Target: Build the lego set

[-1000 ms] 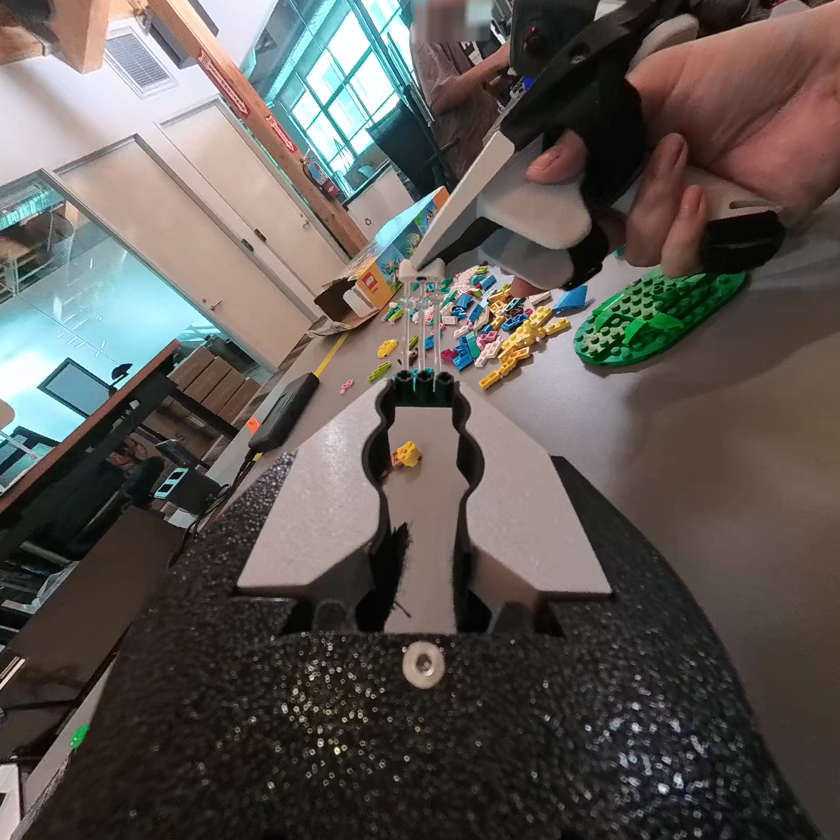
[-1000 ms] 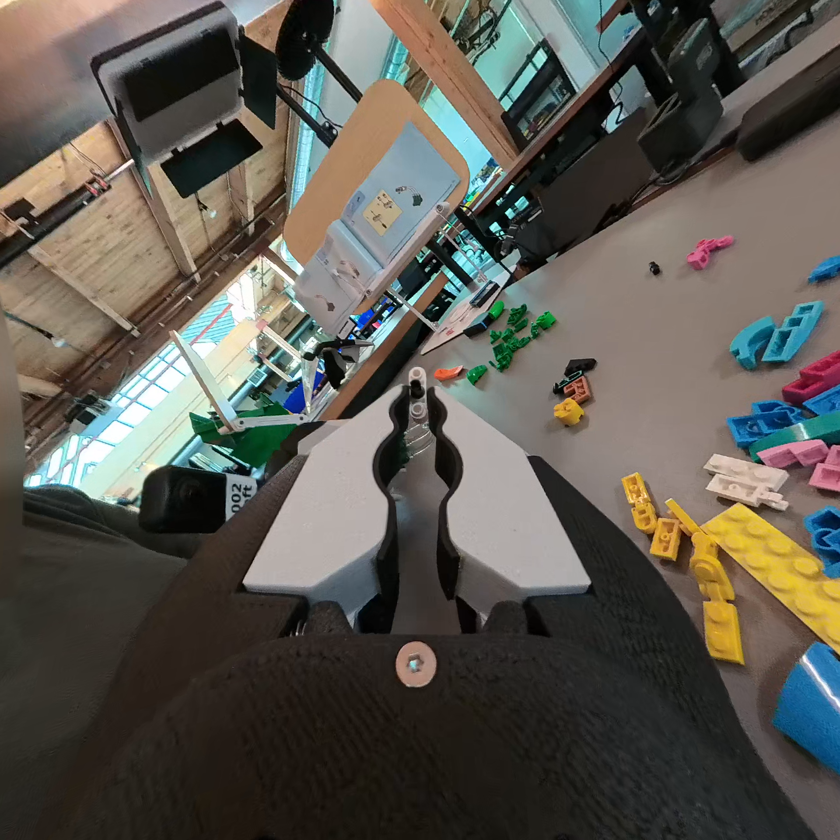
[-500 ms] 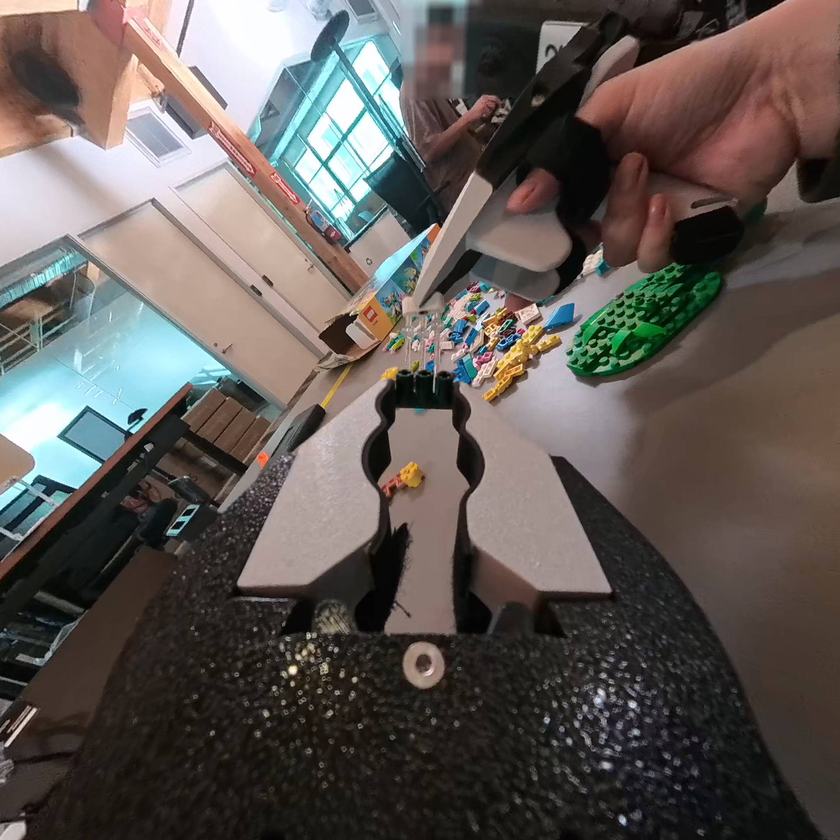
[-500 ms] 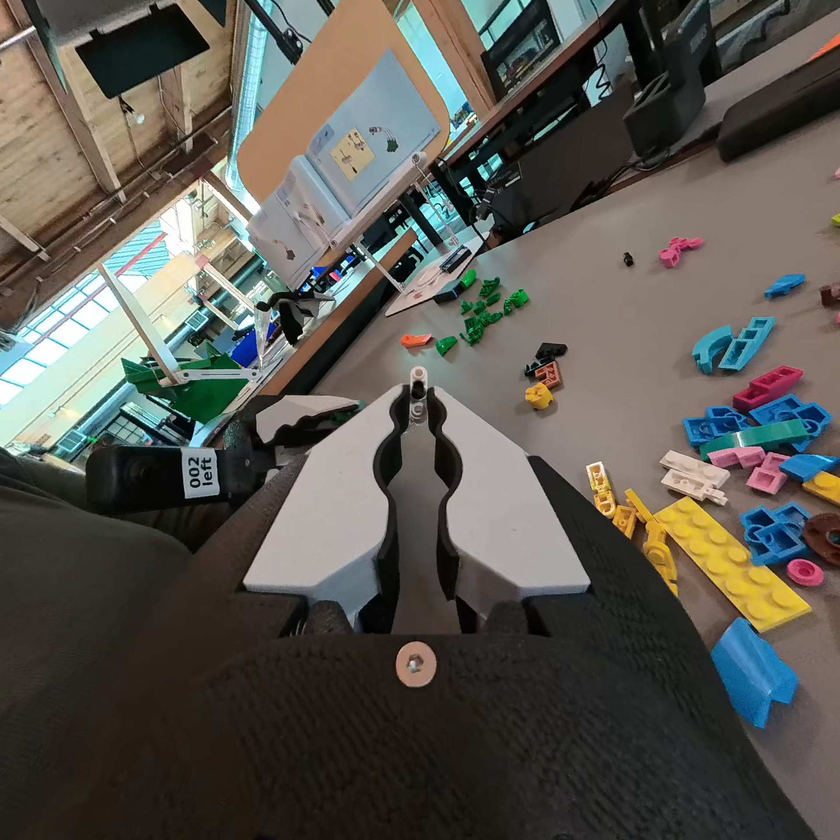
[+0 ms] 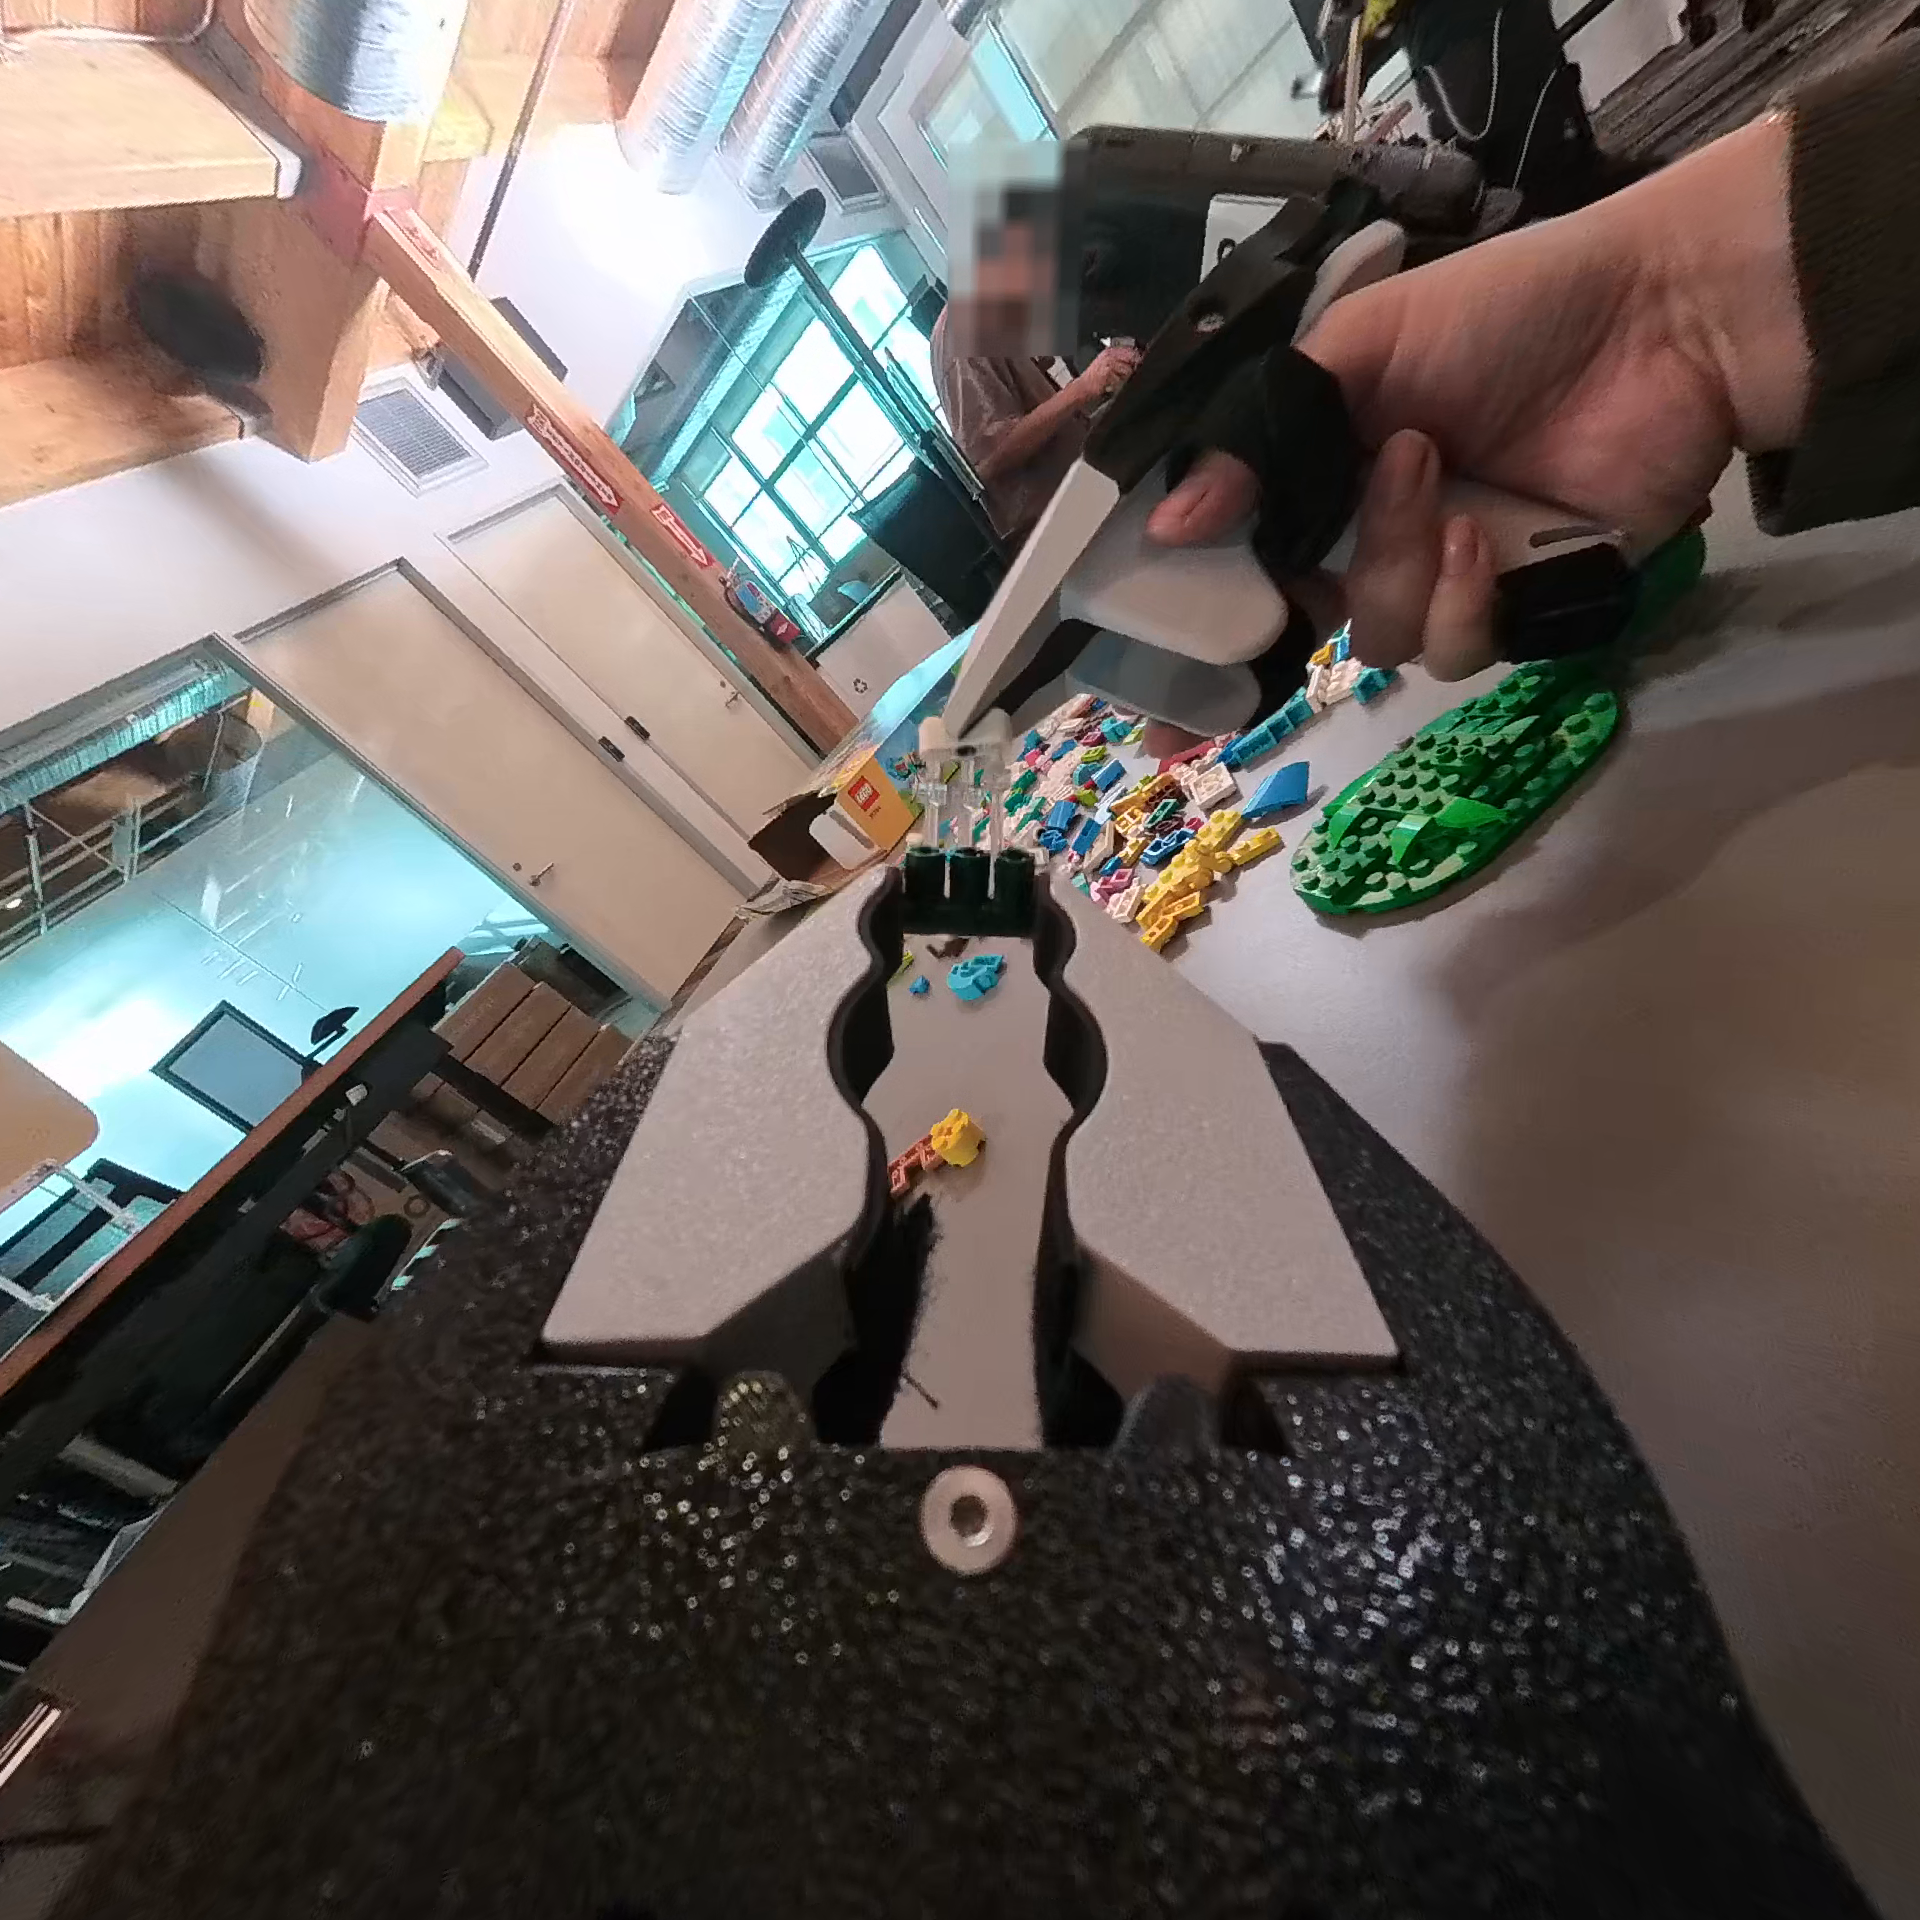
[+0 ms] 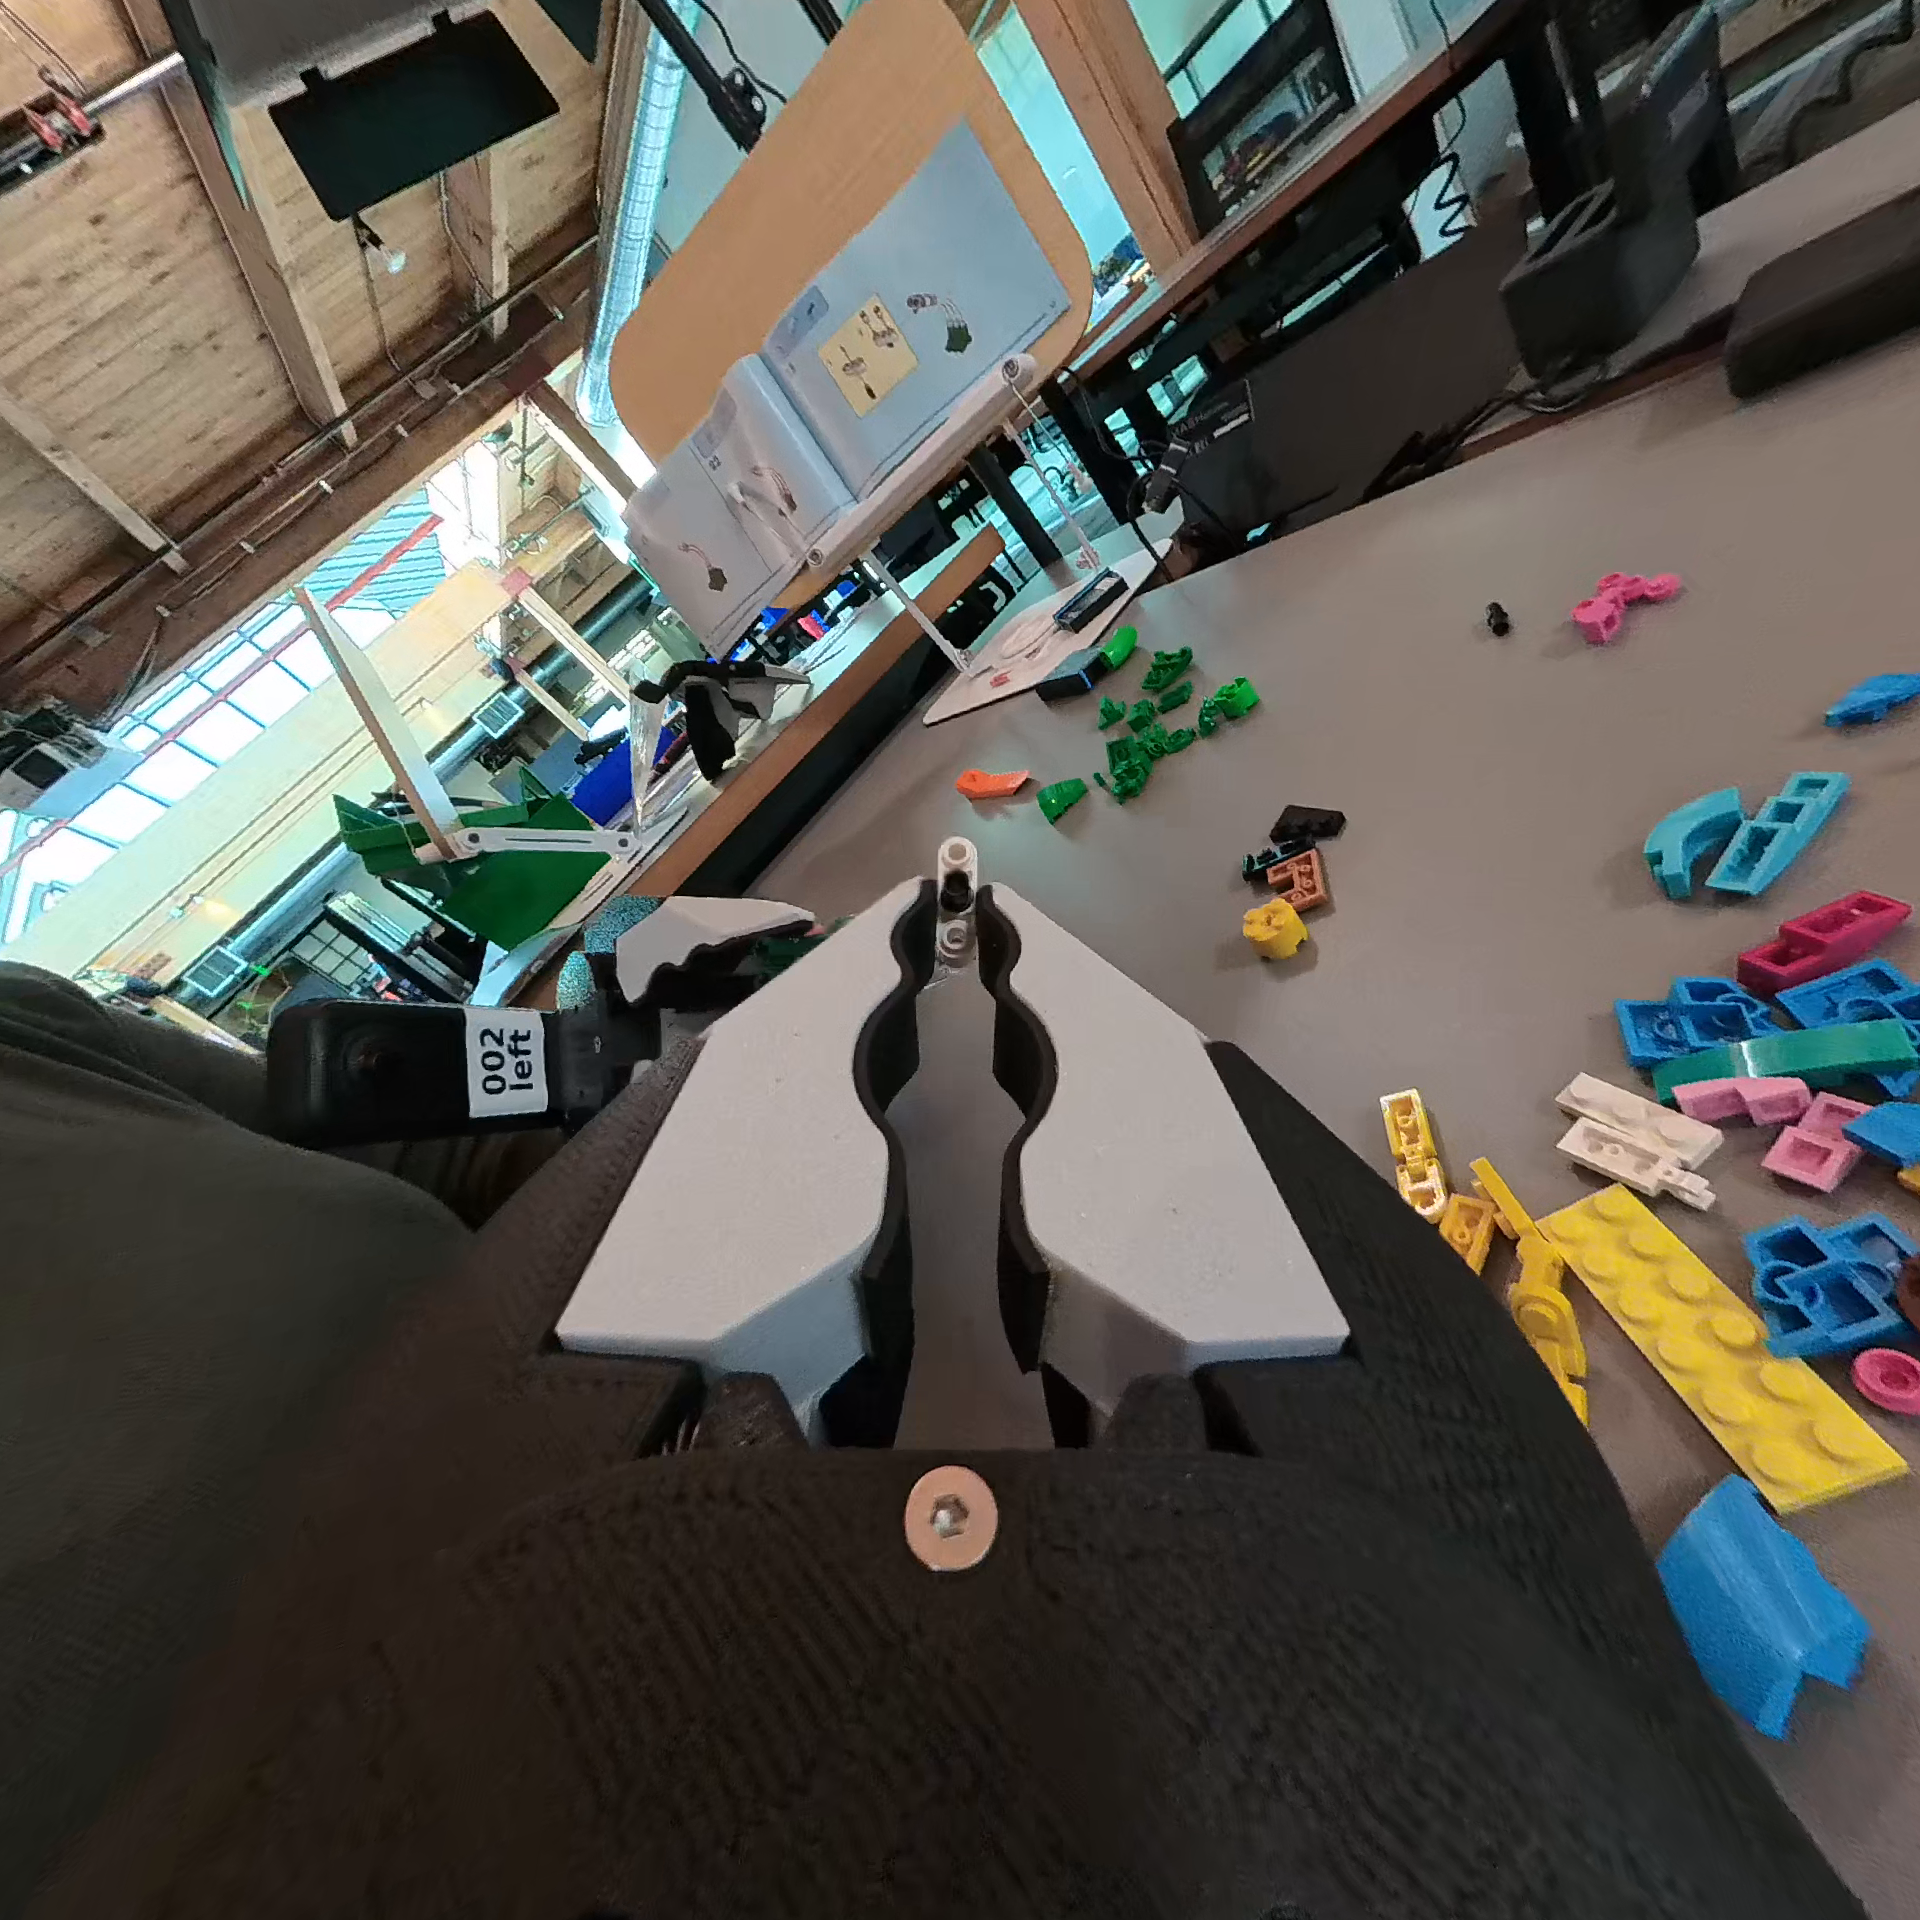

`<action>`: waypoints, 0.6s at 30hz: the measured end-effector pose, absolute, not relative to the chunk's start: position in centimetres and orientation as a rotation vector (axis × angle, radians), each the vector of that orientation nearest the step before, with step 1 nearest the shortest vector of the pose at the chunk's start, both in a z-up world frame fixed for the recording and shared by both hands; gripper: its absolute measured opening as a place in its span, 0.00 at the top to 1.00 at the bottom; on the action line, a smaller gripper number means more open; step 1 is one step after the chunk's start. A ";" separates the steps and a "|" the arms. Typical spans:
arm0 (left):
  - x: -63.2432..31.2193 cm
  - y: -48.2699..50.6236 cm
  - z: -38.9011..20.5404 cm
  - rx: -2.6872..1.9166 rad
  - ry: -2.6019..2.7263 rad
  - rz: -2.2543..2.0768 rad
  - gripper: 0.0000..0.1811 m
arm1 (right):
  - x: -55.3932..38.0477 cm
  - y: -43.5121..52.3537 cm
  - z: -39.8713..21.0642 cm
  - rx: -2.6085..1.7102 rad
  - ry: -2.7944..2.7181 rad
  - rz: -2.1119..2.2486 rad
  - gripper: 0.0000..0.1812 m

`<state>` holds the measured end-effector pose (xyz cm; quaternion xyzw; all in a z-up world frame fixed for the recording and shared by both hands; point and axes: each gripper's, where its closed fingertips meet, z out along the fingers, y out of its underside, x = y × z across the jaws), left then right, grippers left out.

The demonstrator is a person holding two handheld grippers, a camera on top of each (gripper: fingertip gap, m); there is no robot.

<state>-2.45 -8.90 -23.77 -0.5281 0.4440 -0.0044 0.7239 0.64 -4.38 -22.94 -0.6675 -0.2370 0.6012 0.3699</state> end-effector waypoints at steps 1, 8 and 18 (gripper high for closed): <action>-2.4 -9.0 -23.7 -1.161 0.982 -0.010 0.88 | 0.6 -4.4 -23.1 -1.719 -0.615 1.534 0.97; -2.4 -8.8 -24.0 -1.175 0.981 -0.015 0.88 | 0.7 -4.2 -23.3 -1.731 -0.611 1.504 0.97; -2.6 -8.4 -24.5 -1.217 0.984 0.016 0.88 | 0.6 -3.8 -23.7 -1.760 -0.646 1.373 0.97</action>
